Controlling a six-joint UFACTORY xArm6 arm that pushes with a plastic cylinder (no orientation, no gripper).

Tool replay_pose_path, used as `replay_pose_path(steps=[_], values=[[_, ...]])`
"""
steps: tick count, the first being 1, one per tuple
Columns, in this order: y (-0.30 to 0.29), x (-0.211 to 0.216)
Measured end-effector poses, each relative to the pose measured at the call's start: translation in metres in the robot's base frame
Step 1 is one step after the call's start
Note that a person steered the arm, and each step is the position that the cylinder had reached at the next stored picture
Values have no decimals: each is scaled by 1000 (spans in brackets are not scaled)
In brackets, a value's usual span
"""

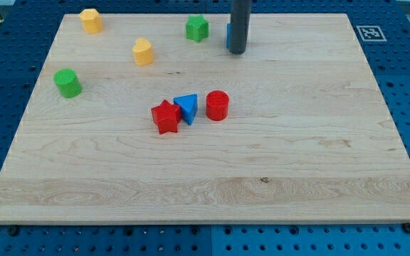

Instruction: Slide the cube into the green star

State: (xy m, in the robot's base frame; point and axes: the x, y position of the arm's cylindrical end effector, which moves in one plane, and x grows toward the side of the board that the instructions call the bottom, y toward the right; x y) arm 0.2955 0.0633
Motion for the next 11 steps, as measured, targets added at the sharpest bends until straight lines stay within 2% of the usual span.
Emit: replay_pose_path(steps=[2, 3, 4, 6, 11], values=[[3, -39], [16, -42], [59, -50], [32, -85], [-39, -75]])
